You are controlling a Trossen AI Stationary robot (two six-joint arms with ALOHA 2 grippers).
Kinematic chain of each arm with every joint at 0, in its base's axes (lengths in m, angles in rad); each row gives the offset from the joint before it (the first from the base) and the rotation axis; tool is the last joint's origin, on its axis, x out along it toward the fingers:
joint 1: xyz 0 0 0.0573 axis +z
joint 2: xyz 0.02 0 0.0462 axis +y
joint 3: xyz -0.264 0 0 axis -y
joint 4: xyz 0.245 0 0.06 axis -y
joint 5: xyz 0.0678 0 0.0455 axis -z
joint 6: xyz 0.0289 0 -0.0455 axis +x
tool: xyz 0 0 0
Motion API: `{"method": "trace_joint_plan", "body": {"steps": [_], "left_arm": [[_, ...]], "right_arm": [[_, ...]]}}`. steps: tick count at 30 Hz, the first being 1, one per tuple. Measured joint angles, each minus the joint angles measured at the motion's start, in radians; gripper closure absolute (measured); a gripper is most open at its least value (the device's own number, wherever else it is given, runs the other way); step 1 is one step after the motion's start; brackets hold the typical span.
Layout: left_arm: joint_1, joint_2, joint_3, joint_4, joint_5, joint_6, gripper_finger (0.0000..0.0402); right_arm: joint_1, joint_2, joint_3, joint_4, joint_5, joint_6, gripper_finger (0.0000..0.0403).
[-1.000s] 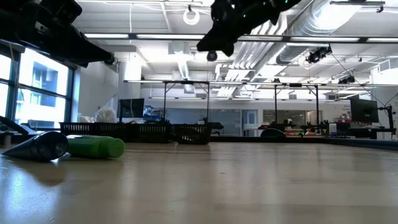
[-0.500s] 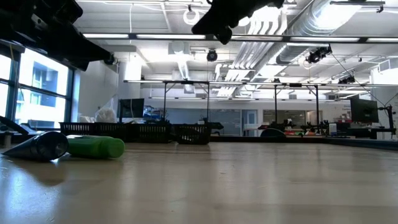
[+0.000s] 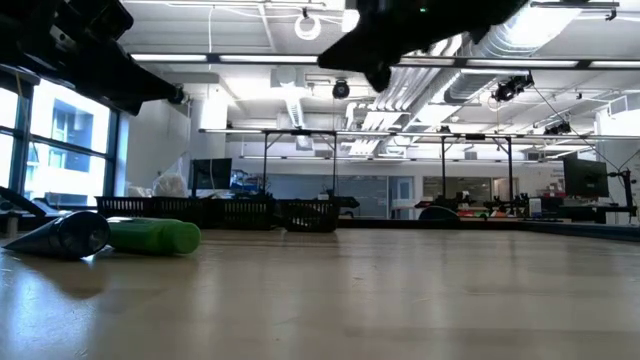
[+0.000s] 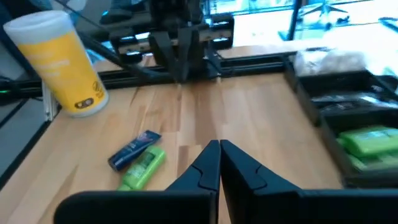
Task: Pick & Place Travel size toiletries
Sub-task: Put the shampoo into the middle right black bin
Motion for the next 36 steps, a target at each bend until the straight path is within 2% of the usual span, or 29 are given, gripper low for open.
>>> {"method": "trace_joint_plan", "body": {"steps": [6, 21, 28, 36], "left_arm": [[0.0, 0.0, 0.0, 0.001, 0.0, 0.0, 0.0402], [0.0, 0.0, 0.0, -0.008, -0.001, 0.008, 0.0402], [0.0, 0.0, 0.0, -0.008, -0.001, 0.027, 0.0402], [0.0, 0.0, 0.0, -0.008, -0.001, 0.027, 0.0402]], "right_arm": [[0.03, -0.175, -0.154, 0.07, 0.116, 0.008, 0.04], [0.162, -0.639, -0.477, 0.071, 0.391, 0.038, 0.04], [0.235, -0.8, -0.569, 0.067, 0.44, 0.038, 0.0399], [0.3, -0.952, -0.596, -0.034, 0.454, 0.033, 0.0399]]}}
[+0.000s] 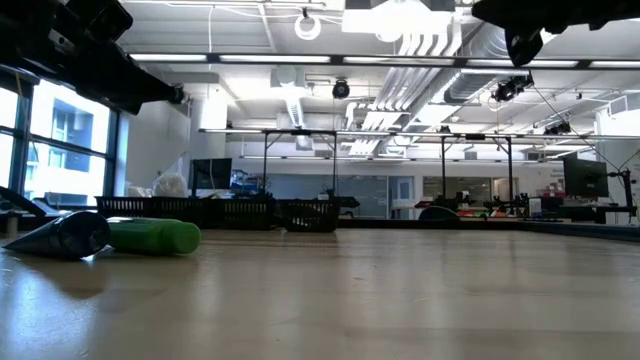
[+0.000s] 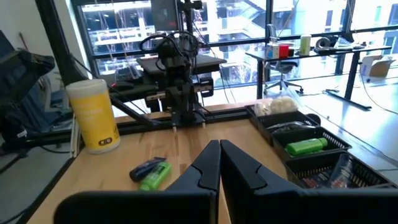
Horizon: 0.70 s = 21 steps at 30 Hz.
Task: Pick & Place Travel size toiletries
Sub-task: Put the shampoo into the middle right black bin
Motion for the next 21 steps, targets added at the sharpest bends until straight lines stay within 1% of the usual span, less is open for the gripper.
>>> {"method": "trace_joint_plan", "body": {"steps": [4, 9, 14, 16, 21], "left_arm": [[0.0, 0.0, 0.0, 0.0, 0.0, 0.0, 0.0402], [0.0, 0.0, 0.0, 0.012, 0.0, -0.001, 0.0402], [0.0, 0.006, 0.001, 0.118, -0.001, -0.021, 0.0402], [0.0, 0.019, 0.003, 0.15, 0.0, -0.019, 0.0402], [0.0, 0.108, 0.045, 0.126, -0.002, -0.002, 0.0402]], "right_arm": [[0.02, -0.043, 0.0, -0.035, 0.013, -0.005, 0.04], [0.024, -0.067, 0.0, -0.037, 0.013, -0.005, 0.0399], [0.024, -0.062, 0.0, -0.038, 0.013, -0.006, 0.0399], [0.024, -0.053, 0.0, -0.038, 0.013, -0.006, 0.0399], [0.024, -0.036, 0.0, -0.038, 0.013, -0.006, 0.0399]]}}
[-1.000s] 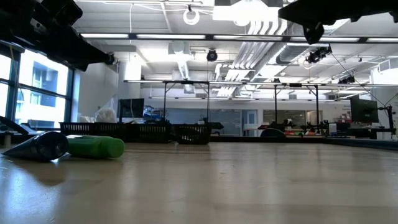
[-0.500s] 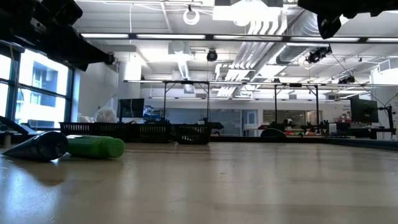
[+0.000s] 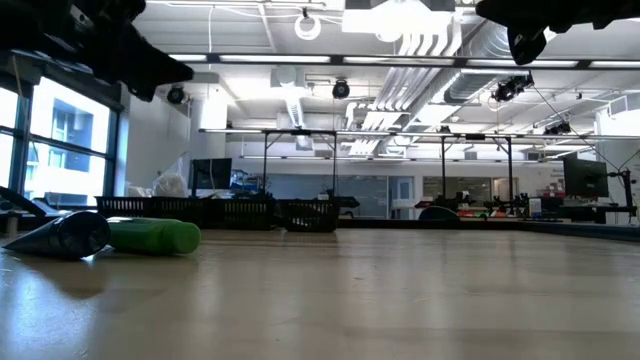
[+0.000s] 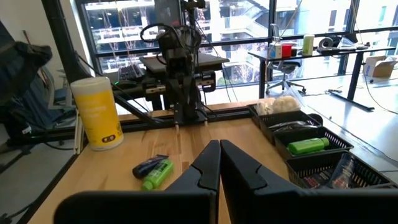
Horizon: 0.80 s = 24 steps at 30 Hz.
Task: Pick & Place Travel size toiletries
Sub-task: Put the shampoo into the middle right black bin
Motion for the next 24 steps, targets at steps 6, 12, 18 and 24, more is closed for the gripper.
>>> {"method": "trace_joint_plan", "body": {"steps": [6, 12, 18, 24], "left_arm": [[0.0, 0.191, 0.115, -0.098, -0.005, 0.059, 0.0402], [0.0, 0.383, 0.266, -0.308, -0.021, 0.054, 0.0402], [-0.001, 0.543, 0.447, -0.484, 0.009, 0.054, 0.0402], [-0.001, 0.627, 0.58, -0.577, 0.111, 0.054, 0.0402]], "right_arm": [[0.0, 0.008, 0.0, 0.0, 0.0, 0.0, 0.04], [0.0, 0.008, 0.0, 0.0, 0.0, 0.0, 0.0399], [0.0, 0.008, 0.0, -0.001, 0.0, 0.0, 0.0399], [0.0, 0.008, 0.0, -0.012, 0.0, 0.0, 0.0399]]}}
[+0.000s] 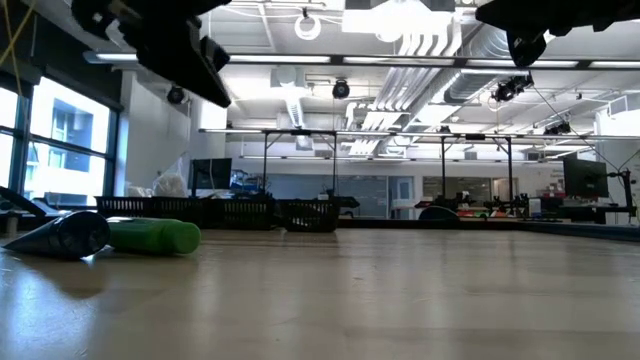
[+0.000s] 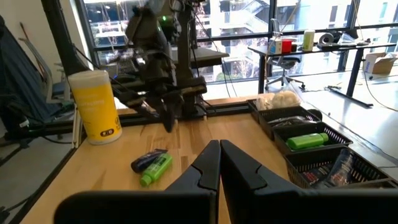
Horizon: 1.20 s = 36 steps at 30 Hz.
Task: Pick & Place Travel size toiletries
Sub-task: Put the shampoo into the middle right black bin
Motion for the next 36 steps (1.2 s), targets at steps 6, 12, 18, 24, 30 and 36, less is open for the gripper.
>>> {"method": "trace_joint_plan", "body": {"steps": [6, 12, 18, 24, 30, 36], "left_arm": [[-0.025, 0.051, 0.042, -0.014, 0.014, -0.004, 0.0402], [-0.061, 0.127, 0.043, -0.083, -0.035, -0.035, 0.0402], [-0.058, 0.155, 0.042, -0.088, -0.006, -0.099, 0.0402], [-0.058, 0.154, 0.042, -0.095, -0.005, -0.093, 0.0401], [-0.058, 0.154, 0.042, -0.096, -0.004, -0.07, 0.0357], [-0.058, 0.154, 0.042, -0.103, -0.005, -0.071, 0.0268]], "right_arm": [[0.0, 0.0, 0.0, -0.038, 0.0, 0.004, 0.0399], [0.0, 0.001, 0.0, -0.039, 0.0, 0.006, 0.04], [0.0, 0.002, 0.0, -0.04, 0.0, 0.007, 0.0399], [0.0, 0.01, 0.0, -0.042, 0.0, 0.007, 0.0399], [0.0, 0.021, 0.0, -0.043, 0.002, 0.007, 0.0399], [0.0, 0.028, 0.0, -0.042, 0.003, 0.007, 0.04]]}}
